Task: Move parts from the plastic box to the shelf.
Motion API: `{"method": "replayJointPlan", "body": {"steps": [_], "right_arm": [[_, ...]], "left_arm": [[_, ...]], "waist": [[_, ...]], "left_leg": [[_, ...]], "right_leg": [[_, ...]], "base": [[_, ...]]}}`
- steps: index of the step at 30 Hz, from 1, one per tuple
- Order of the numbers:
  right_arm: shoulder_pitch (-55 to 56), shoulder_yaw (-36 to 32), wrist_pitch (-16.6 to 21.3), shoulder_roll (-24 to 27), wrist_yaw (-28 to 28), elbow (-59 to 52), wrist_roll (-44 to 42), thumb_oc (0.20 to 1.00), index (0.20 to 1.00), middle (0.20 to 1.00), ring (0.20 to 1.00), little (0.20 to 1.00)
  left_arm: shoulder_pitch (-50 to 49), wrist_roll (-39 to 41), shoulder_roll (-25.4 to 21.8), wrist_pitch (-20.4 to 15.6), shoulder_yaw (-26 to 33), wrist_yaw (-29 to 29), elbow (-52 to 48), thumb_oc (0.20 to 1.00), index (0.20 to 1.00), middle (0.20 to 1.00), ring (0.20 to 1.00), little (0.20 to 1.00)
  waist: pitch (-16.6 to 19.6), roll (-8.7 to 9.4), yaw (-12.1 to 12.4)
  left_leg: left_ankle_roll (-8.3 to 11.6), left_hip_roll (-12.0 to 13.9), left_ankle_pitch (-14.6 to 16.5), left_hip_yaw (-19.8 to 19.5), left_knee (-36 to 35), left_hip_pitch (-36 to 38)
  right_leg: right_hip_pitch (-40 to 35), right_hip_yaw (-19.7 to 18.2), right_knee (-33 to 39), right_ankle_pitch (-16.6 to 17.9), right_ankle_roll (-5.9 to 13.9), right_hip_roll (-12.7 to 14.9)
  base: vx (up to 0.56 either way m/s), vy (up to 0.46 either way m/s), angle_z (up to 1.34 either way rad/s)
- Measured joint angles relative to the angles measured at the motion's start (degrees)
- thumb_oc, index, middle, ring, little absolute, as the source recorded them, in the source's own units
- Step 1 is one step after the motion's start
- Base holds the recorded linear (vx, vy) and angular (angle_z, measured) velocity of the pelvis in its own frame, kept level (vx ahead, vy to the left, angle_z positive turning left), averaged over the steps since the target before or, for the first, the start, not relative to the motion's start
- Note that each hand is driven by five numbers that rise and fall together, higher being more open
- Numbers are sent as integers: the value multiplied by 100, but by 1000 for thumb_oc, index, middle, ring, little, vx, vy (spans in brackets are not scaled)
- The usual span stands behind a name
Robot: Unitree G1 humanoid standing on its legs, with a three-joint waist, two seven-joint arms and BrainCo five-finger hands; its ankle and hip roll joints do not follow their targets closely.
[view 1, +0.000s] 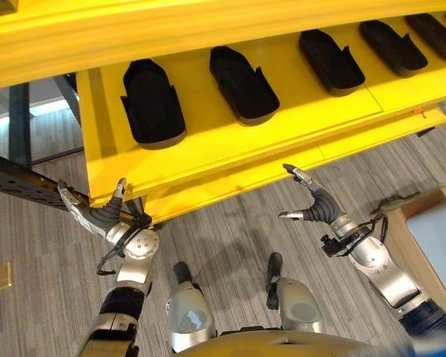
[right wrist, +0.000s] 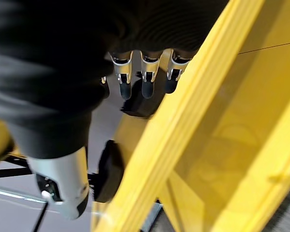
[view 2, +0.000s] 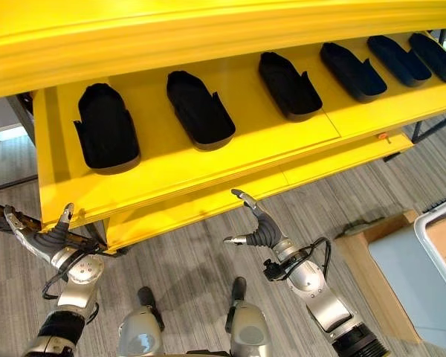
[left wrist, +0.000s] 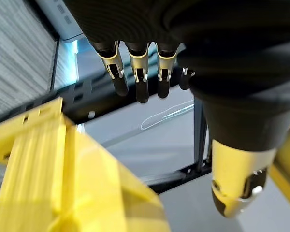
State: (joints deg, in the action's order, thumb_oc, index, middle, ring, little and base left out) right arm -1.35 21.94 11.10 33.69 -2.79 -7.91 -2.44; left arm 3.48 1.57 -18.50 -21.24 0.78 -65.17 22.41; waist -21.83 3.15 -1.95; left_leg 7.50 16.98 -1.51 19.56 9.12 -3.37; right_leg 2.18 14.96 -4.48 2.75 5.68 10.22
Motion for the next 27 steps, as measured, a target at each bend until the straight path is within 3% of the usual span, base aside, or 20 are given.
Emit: {"method": "replayJointPlan", "body": {"steps": [4, 8, 11, 17, 19, 20, 22, 23, 24, 25, 27], "right_arm": [[233, -115, 14, 36, 36, -203, 170, 1000, 1000, 1000, 1000, 1000], [342, -166, 163, 144, 84, -234, 450, 1000, 1000, 1000, 1000, 1000], [300, -164, 186, 302, 91, -234, 605, 1000, 1000, 1000, 1000, 1000], [-152, -97, 250, 690, 86, -211, 890, 1000, 1000, 1000, 1000, 1000], [-308, -83, 292, 811, 82, -202, 895, 1000, 1000, 1000, 1000, 1000], [-315, -85, 289, 815, -2, -193, 957, 1000, 1000, 1000, 1000, 1000], [-229, -87, 238, 937, -103, -150, 1036, 1000, 1000, 1000, 1000, 1000], [-237, -90, 183, 994, -107, -94, 1113, 1000, 1000, 1000, 1000, 1000], [-270, -98, 164, 973, -181, -91, 1116, 1000, 1000, 1000, 1000, 1000], [-320, -105, 175, 991, -227, -107, 1118, 1000, 1000, 1000, 1000, 1000], [-335, -116, 167, 990, -277, -87, 1125, 1000, 1000, 1000, 1000, 1000]], "left_arm": [[-762, 23, -8, -72, 9, 736, -940, 1000, 1000, 1000, 1000, 1000], [-1441, 483, -88, -97, -78, 2261, -1639, 1000, 1000, 1000, 1000, 1000], [-1732, 767, -254, -65, -319, 3134, -2027, 1000, 1000, 1000, 1000, 1000], [-1932, 933, -783, 72, -524, 3906, -2262, 1000, 1000, 1000, 1000, 1000], [-1933, 1142, -800, 72, -521, 4034, -2261, 1000, 1000, 1000, 1000, 1000], [-1894, 1159, -802, 71, -536, 4126, -2198, 1000, 1000, 1000, 1000, 1000], [-1387, 1307, -876, 71, -801, 4434, -2000, 1000, 1000, 1000, 1000, 1000], [-1293, 1364, -889, 62, -894, 4549, -2038, 1000, 1000, 1000, 1000, 1000], [-1380, 1485, -949, 44, -942, 4713, -2060, 1000, 1000, 1000, 1000, 1000], [-1424, 1638, -983, 59, -976, 4864, -2051, 1000, 1000, 1000, 1000, 1000], [-1414, 1805, -984, 62, -991, 5163, -2048, 1000, 1000, 1000, 1000, 1000]], "waist": [[113, -165, 165], [343, -363, 372], [348, -370, 616], [442, -317, 803], [458, -333, 856], [464, -330, 878], [479, -204, 560], [521, -178, 663], [543, -159, 877], [546, -180, 855], [562, -225, 754]], "left_leg": [[28, -20, -97, -21, -288, 274], [29, -15, -196, -194, -402, 253], [35, 12, -223, -337, -402, 239], [-66, 130, -308, -496, -514, 143], [-223, 160, -415, -510, -609, 139], [-360, 121, -652, -439, -550, 11], [-920, -152, -1548, 256, -756, -369], [-743, -193, -1245, 617, -562, -307], [-563, -246, -735, 753, -257, -115], [-410, -303, -477, 773, -202, 23], [-353, -330, -248, 786, -317, 118]], "right_leg": [[-222, 92, 52, -102, 7, -15], [-274, 335, -116, -302, -8, -32], [-228, 442, -453, -531, -40, -40], [100, 643, -1211, -1047, -162, -38], [143, 724, -1426, -1191, -237, -56], [110, 819, -1482, -1301, -210, -46], [-17, 949, -1206, -1464, -396, -17], [-87, 1056, -1137, -1476, -424, 13], [-118, 1002, -1109, -1472, -443, -4], [-200, 1063, -1073, -1424, -406, -22], [-287, 1157, -1052, -1367, -392, -78]], "base": [[29, -148, 12], [-2, -215, 28], [-28, -341, 23], [5, -226, 17], [3, -193, 28], [52, -152, 83], [73, -80, 186], [27, -16, 124], [30, 7, 31], [58, 49, 12], [50, 94, 24]]}}
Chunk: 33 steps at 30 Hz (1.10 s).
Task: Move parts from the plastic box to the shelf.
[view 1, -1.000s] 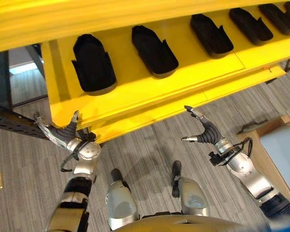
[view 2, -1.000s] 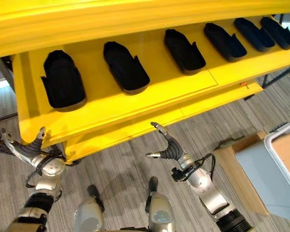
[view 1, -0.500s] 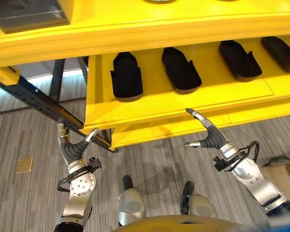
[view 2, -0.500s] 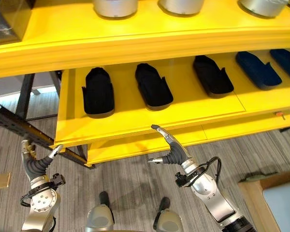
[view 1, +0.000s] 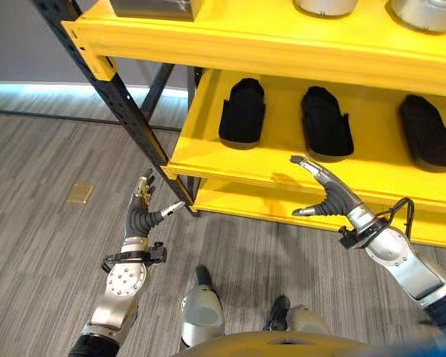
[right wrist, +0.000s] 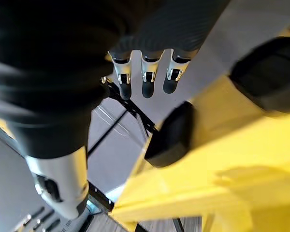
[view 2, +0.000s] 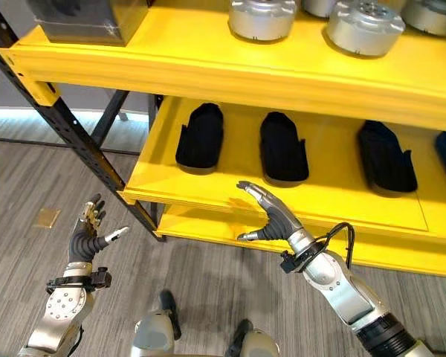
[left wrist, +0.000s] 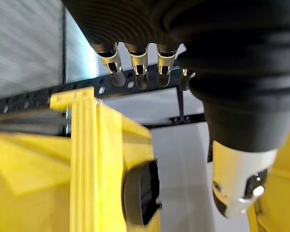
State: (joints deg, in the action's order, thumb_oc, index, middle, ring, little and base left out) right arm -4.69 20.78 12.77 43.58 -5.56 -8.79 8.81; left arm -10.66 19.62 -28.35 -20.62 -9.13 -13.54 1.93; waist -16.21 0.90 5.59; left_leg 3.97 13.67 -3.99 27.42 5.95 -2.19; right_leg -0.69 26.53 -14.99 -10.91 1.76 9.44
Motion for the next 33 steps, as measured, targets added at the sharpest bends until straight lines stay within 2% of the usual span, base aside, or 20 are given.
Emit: {"method": "replayJointPlan", "body": {"steps": [1, 2, 4, 6, 8, 11, 15, 18, 19, 20, 21, 22, 24, 26, 28, 31, 33], "right_arm": [[26, 18, -3, -39, -4, 56, 21, 1000, 1000, 1000, 1000, 1000], [28, -1, -31, -45, -32, 128, 179, 1000, 1000, 1000, 1000, 1000], [65, 26, -31, -158, -52, 274, 344, 1000, 1000, 1000, 1000, 1000], [60, -14, -32, -127, -49, 328, 548, 1000, 1000, 1000, 1000, 1000], [106, -119, -27, -14, 18, 276, 658, 1000, 1000, 1000, 1000, 1000], [90, -189, -34, -13, 27, 225, 655, 1000, 1000, 1000, 1000, 1000], [18, -97, -41, -22, 35, 348, 651, 1000, 1000, 1000, 1000, 1000], [292, -125, 14, -13, 32, 419, 659, 1000, 1000, 1000, 1000, 1000], [320, -116, 62, -28, 50, 643, 722, 1000, 1000, 1000, 1000, 1000], [324, -95, 73, -25, 75, 637, 735, 1000, 1000, 1000, 1000, 1000], [282, -39, 105, -28, 99, 622, 776, 1000, 1000, 1000, 1000, 1000], [238, -1, 136, -29, 124, 615, 846, 1000, 1000, 1000, 1000, 1000], [194, 11, 127, 21, 202, 562, 828, 1000, 1000, 1000, 1000, 1000], [86, -4, 120, 157, 346, 467, 827, 1000, 1000, 1000, 1000, 1000], [-13, -10, 90, 275, 456, 465, 835, 1000, 1000, 1000, 1000, 1000], [-4, -19, -11, 427, 579, 460, 866, 1000, 1000, 1000, 1000, 1000], [-9, -19, -26, 464, 596, 460, 876, 1000, 1000, 1000, 1000, 1000]], "left_arm": [[41, 80, 0, 19, -12, 189, 1, 1000, 1000, 1000, 1000, 1000], [175, 325, -9, 32, -44, 445, -6, 1000, 1000, 1000, 1000, 1000], [349, 539, -33, 111, 38, 619, -12, 1000, 1000, 1000, 1000, 1000], [368, 650, -131, 171, 68, 858, -59, 1000, 1000, 1000, 1000, 1000], [129, 692, -390, 187, 82, 1121, -258, 1000, 1000, 1000, 1000, 1000], [-12, 694, -485, 246, 65, 1199, -287, 1000, 1000, 1000, 1000, 1000], [-55, 933, -447, 278, 40, 1332, -265, 1000, 1000, 1000, 1000, 1000], [-56, 1379, -302, 362, 42, 1709, -223, 1000, 1000, 1000, 1000, 1000], [-30, 1783, -93, 412, 78, 1856, -116, 1000, 1000, 1000, 1000, 1000], [-86, 1986, -110, 445, 78, 1925, -127, 1000, 1000, 1000, 1000, 1000], [-192, 2298, -168, 545, 122, 2000, -122, 1000, 1000, 1000, 1000, 1000], [-281, 2563, -146, 660, 183, 1992, -73, 1000, 1000, 1000, 1000, 1000], [-453, 3044, -68, 803, 199, 1993, -74, 1000, 1000, 1000, 1000, 1000], [-537, 3491, 100, 928, 273, 1984, -121, 1000, 1000, 1000, 1000, 1000], [-531, 3788, 208, 1023, 254, 1995, -162, 1000, 1000, 1000, 1000, 1000], [-471, 4189, 468, 1023, 255, 2102, -372, 1000, 1000, 1000, 1000, 1000], [-440, 4460, 514, 1022, 258, 2223, -553, 1000, 1000, 1000, 1000, 1000]], "waist": [[-17, 43, -25], [-14, 46, -176], [3, 134, -206], [-2, 234, -190], [42, 491, -101], [55, 707, -11], [-15, 798, 13], [-25, 815, -62], [-89, 745, -87], [-86, 761, -65], [-51, 871, 14], [-53, 893, 25], [-60, 808, 38], [-89, 723, 35], [-90, 627, 54], [-177, 442, 29], [-168, 413, 19]], "left_leg": [[-17, -53, 41, -17, -2, 30], [-133, -222, 141, -11, 10, 51], [-221, -458, 355, -10, 71, 139], [-280, -551, 523, 48, 179, 173], [-322, -581, 638, 221, 248, 233], [-300, -496, 744, 331, 418, 237], [-141, -205, 971, 328, 756, 187], [-116, -77, 1029, 42, 948, -15], [-97, 98, 955, 20, 930, -41], [-35, 161, 916, 34, 929, -74], [56, 202, 888, 58, 955, -74], [146, 303, 875, 21, 1003, -52], [341, 531, 738, -124, 819, 59], [350, 661, 477, -98, 584, 178], [311, 688, 331, -182, 358, 222], [321, 690, 230, -350, 181, 324], [333, 661, 221, -395, 159, 335]], "right_leg": [[-74, -3, 75, 71, 50, 15], [-119, -43, 164, 265, 137, 118], [-246, -124, 484, 527, 282, 284], [-388, -217, 682, 667, 328, 364], [-421, -206, 916, 882, 363, 381], [-394, -219, 898, 911, 378, 374], [-387, -249, 811, 909, 383, 272], [-339, -730, 773, 741, 491, 264], [-142, -759, 426, 656, 599, 289], [-77, -701, 494, 682, 549, 352], [44, -627, 674, 665, 492, 428], [7, -506, 696, 850, 496, 388], [-76, -360, 829, 894, 398, 81], [-41, -375, 888, 908, 217, -158], [30, -467, 878, 934, 109, -303], [35, -496, 884, 928, 71, -374], [30, -482, 899, 921, 71, -349]], "base": [[23, 140, 6], [44, 238, -12], [120, 312, -15], [98, 203, -16], [96, 103, -32], [58, -43, -26], [80, -225, -16], [122, -396, 24], [164, -397, 26], [166, -326, -5], [90, -247, -28], [29, -272, -31], [7, -254, -30], [23, -134, -33], [25, -109, -32], [18, -78, -20], [25, -59, -4]]}}
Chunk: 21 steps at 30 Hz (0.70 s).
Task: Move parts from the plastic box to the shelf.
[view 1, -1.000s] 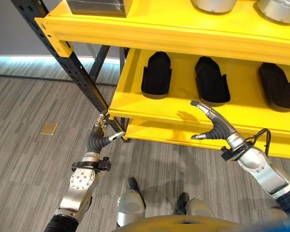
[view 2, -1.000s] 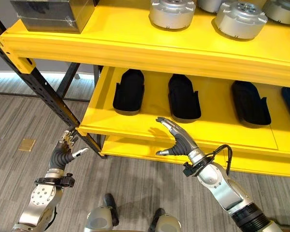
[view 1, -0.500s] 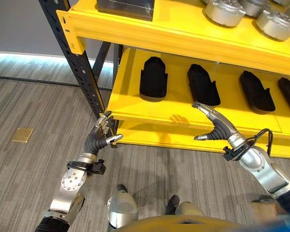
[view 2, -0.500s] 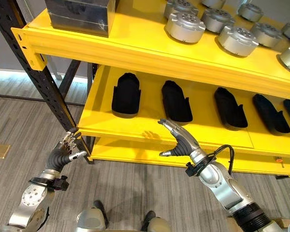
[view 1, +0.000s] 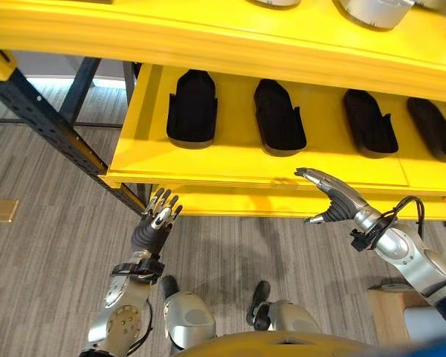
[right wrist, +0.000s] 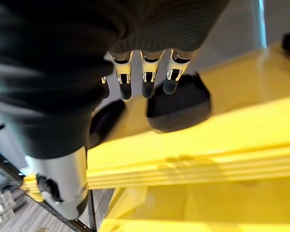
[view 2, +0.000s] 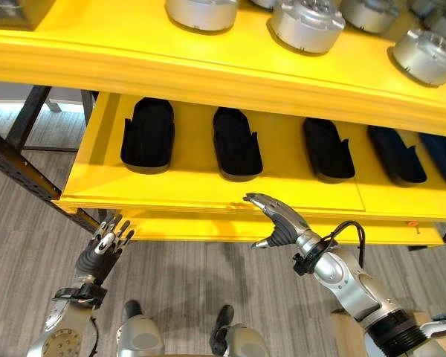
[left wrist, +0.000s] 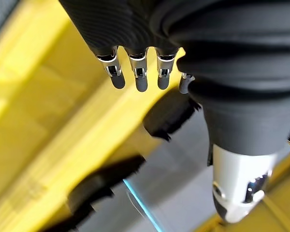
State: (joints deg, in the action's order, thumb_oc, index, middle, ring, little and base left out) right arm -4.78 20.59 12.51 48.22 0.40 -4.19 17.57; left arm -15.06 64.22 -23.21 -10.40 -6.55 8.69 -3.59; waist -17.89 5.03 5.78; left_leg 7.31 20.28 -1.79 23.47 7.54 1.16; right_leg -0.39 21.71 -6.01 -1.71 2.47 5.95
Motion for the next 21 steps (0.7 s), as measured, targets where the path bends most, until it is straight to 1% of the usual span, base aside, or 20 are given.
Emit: {"method": "replayJointPlan", "body": {"steps": [2, 4, 7, 10, 11, 12, 13, 14, 15, 17, 19, 21], "right_arm": [[-10, 0, -40, 8, 37, -1, 0, 1000, 1000, 1000, 1000, 1000], [-39, 18, -77, 8, 33, 28, 5, 1000, 1000, 1000, 1000, 1000], [-306, 47, -85, -22, -108, 341, 7, 1000, 1000, 1000, 1000, 1000], [-401, 62, -51, -83, -196, 566, 29, 1000, 1000, 1000, 1000, 1000], [-406, 71, -44, -100, -238, 629, 80, 1000, 1000, 1000, 1000, 1000], [-483, 186, -17, -134, -308, 765, 211, 1000, 1000, 1000, 1000, 1000], [-596, 296, -12, -224, -315, 918, 267, 1000, 1000, 1000, 1000, 1000], [-675, 315, -16, -320, -323, 1040, 306, 1000, 1000, 1000, 1000, 1000], [-688, 317, -19, -327, -337, 1056, 342, 1000, 1000, 1000, 1000, 1000], [-802, 368, -24, -330, -339, 1081, 463, 1000, 1000, 1000, 1000, 1000], [-918, 470, -39, -337, -340, 1153, 503, 1000, 1000, 1000, 1000, 1000], [-1119, 499, -78, -372, -341, 1373, 525, 1000, 1000, 1000, 1000, 1000]], "left_arm": [[111, 145, 1, -68, 6, 8, -23, 1000, 1000, 1000, 1000, 1000], [223, 127, -2, -177, 42, -10, -23, 1000, 1000, 1000, 1000, 1000], [321, -47, -29, -204, 34, -93, -22, 1000, 1000, 1000, 1000, 1000], [348, -78, -40, -220, 31, -243, 36, 1000, 1000, 1000, 1000, 1000], [359, -79, -43, -220, 37, -262, 72, 1000, 1000, 1000, 1000, 1000], [386, -166, -108, -213, 39, -263, 94, 1000, 1000, 1000, 1000, 1000], [444, -188, -188, -137, 36, -263, 93, 1000, 1000, 1000, 1000, 1000], [479, -188, -232, -67, 28, -259, 92, 1000, 1000, 1000, 1000, 1000], [519, -188, -243, 11, 38, -262, 91, 1000, 1000, 1000, 1000, 1000], [508, -188, -246, 30, 69, -281, 94, 1000, 1000, 1000, 1000, 1000], [512, -187, -245, 110, 74, -283, 99, 1000, 1000, 1000, 1000, 1000], [582, -180, -246, 106, 104, -284, 98, 1000, 1000, 1000, 1000, 1000]], "waist": [[-1, 2, 4], [-6, 16, 36], [-7, 17, 34], [-9, 12, 21], [-15, 15, 33], [-16, 16, 46], [-67, -20, 97], [-96, -54, 112], [-114, -92, 141], [-161, -139, 174], [-193, -170, 184], [-262, -210, 182]], "left_leg": [[2, -39, -1, -36, -45, 3], [3, -71, 1, -36, -48, 3], [22, -90, 15, -35, -60, 19], [117, -94, 84, -32, -61, 45], [123, -126, 91, -31, -60, 42], [82, -173, 129, -25, -40, -18], [53, -223, 135, -18, -9, -39], [41, -242, 145, -17, 25, -58], [26, -243, 177, -26, 97, -130], [14, -243, 188, -31, 165, -250], [40, -232, 170, -43, 204, -277], [29, -210, 198, -52, 278, -333]], "right_leg": [[-1, 41, -1, -5, 7, 39], [-7, 56, -3, -10, 15, 72], [-4, 67, -55, -15, 23, 101], [19, 64, -149, -32, 45, 137], [51, 60, -188, -57, 72, 192], [197, 57, -328, -122, 119, 306], [222, 39, -426, -122, 124, 390], [227, 42, -458, -124, 129, 425], [305, 42, -482, -125, 135, 447], [390, 37, -533, -109, 119, 465], [409, 44, -603, -98, 98, 468], [441, 48, -633, -109, 92, 468]], "base": [[33, -72, 6], [43, -51, 6], [28, -7, 3], [0, 0, 0], [12, 37, 3], [4, 41, 4], [-2, 41, 7], [-7, 30, 5], [-9, 18, 6], [0, 0, 0], [0, 0, 0], [-16, -2, 0]]}}
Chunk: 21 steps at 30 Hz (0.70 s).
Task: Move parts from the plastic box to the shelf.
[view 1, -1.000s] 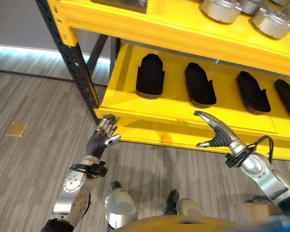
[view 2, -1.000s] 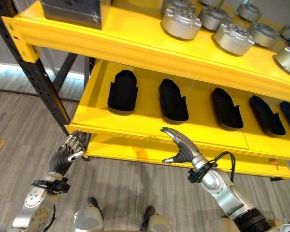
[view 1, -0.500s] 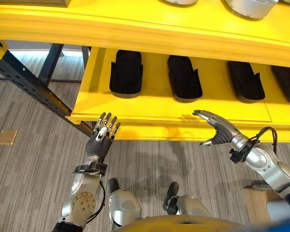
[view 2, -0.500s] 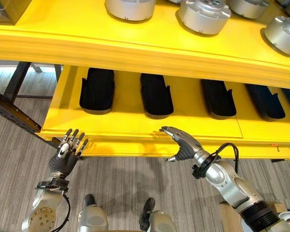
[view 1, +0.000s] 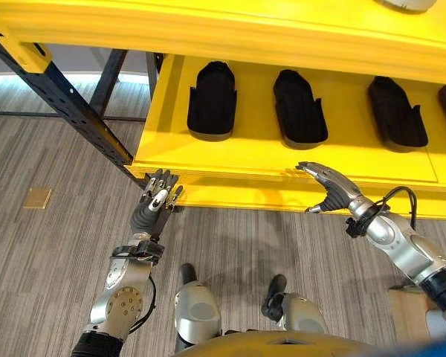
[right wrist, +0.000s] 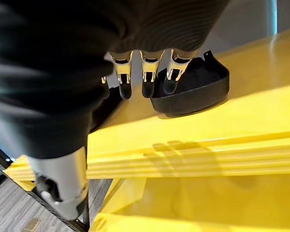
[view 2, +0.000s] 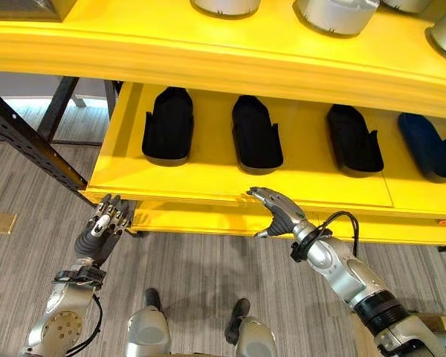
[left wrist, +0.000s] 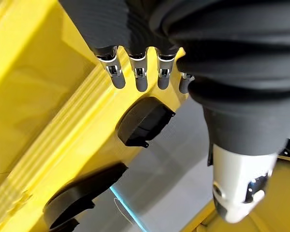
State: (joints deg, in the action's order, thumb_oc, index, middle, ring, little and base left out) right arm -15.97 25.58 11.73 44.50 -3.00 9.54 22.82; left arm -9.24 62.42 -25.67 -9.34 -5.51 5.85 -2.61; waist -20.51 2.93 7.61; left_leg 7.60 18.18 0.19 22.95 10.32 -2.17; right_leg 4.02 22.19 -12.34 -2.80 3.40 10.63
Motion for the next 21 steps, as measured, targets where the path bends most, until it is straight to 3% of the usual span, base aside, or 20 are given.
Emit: {"method": "replayJointPlan", "body": {"steps": [9, 21], "right_arm": [[-284, 67, -21, -101, -170, 336, 415, 1000, 1000, 1000, 1000, 1000], [-812, 317, -263, -111, -411, 856, 621, 1000, 1000, 1000, 1000, 1000]], "left_arm": [[271, -2, 8, -98, 220, -94, -8, 1000, 1000, 1000, 1000, 1000], [415, -10, 10, -261, 220, -213, -5, 1000, 1000, 1000, 1000, 1000]], "waist": [[-383, -27, 134], [-485, -73, 134]], "left_leg": [[-5, 11, 3, -14, 83, -105], [-28, -4, 17, -73, 208, -303]], "right_leg": [[134, -2, -148, -27, -33, 37], [376, 16, -446, -150, -61, 143]], "base": [[0, -4, 0], [-3, 0, 1]]}}
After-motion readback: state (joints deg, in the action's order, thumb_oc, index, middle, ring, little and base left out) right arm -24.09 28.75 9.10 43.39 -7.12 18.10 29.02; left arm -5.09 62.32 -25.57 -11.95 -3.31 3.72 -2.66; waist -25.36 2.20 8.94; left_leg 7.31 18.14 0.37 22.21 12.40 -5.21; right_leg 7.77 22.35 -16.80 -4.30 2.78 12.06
